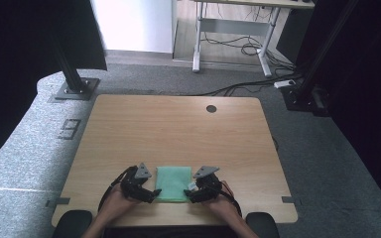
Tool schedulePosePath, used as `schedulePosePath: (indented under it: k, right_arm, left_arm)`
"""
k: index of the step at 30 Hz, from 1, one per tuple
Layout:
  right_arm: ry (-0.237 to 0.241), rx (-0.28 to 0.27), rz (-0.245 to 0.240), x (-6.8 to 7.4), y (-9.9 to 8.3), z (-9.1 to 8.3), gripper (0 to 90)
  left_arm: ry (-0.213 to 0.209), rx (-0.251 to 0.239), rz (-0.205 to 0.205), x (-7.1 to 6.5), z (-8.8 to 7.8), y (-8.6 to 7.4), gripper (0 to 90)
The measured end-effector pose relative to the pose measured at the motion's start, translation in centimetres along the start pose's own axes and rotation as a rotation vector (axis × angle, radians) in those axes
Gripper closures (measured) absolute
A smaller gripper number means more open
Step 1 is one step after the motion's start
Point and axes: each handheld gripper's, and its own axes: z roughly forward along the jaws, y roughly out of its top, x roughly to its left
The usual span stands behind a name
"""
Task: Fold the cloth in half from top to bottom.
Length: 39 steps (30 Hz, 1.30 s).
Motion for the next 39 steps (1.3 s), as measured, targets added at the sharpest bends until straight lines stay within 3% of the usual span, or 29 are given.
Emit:
schedulePosePath:
  k: [4,7,11,16,27,39]
  right_arm:
    - [0.000,-0.003,0.021,-0.1,-0.1,0.1,19.8]
    - [-0.004,-0.006,0.024,-0.1,-0.2,0.1,19.8]
    - [-0.008,-0.004,0.022,-0.2,-0.1,0.2,19.5]
    - [-0.023,-0.009,0.039,-0.7,0.0,0.4,19.1]
    - [-0.061,-0.023,0.089,-2.9,0.6,1.2,17.4]
    - [-0.062,-0.049,0.090,-4.7,1.1,1.8,17.1]
  left_arm:
    - [0.016,0.008,-0.024,0.1,0.5,-0.3,10.1]
    - [0.033,0.008,-0.019,0.2,0.8,-0.4,6.9]
    - [0.013,-0.001,-0.091,0.9,1.3,-0.6,1.6]
    - [0.019,-0.032,-0.096,1.4,1.8,-0.5,0.0]
    - [0.023,-0.040,-0.103,2.7,3.0,0.9,0.0]
    - [0.044,-0.041,-0.129,4.5,4.4,2.4,0.0]
